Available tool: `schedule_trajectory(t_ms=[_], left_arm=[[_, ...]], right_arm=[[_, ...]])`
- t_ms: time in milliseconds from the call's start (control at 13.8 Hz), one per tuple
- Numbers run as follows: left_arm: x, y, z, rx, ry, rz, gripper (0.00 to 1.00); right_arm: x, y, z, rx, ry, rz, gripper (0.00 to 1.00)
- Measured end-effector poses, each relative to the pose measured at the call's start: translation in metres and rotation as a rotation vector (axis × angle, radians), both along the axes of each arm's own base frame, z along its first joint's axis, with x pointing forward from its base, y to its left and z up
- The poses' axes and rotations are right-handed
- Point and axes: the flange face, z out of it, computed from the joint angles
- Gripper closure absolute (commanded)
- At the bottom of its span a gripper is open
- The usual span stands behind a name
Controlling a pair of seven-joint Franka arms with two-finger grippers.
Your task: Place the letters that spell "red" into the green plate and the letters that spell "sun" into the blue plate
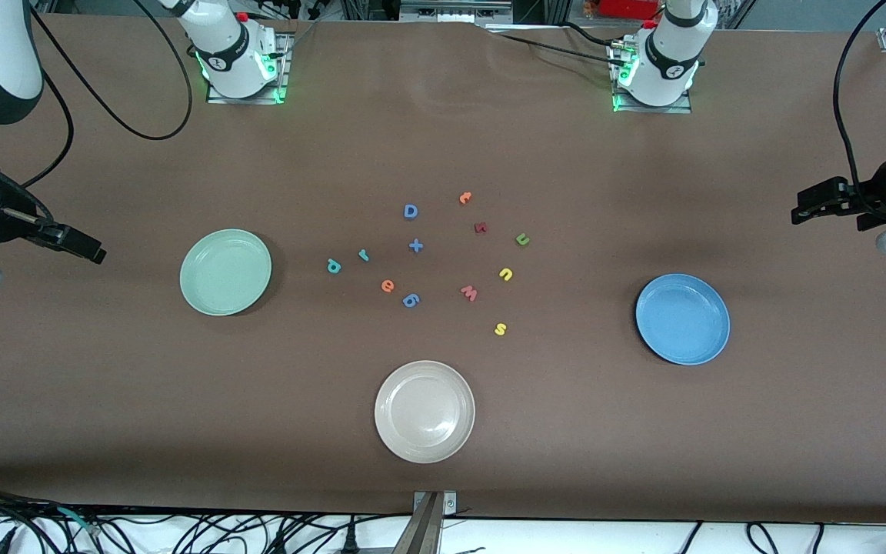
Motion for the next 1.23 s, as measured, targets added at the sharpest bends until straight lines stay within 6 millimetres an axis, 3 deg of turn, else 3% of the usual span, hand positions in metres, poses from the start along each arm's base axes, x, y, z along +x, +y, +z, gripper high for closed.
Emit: schedule_trajectory(t_ms=[1234], left_arm=[[0.001, -0.0061, -0.0019, 0.0, 0.003, -0.01, 0.0]], right_arm=[[0.0024, -0.0009, -0.0079, 0.001, 0.013, -0.001, 0.0]])
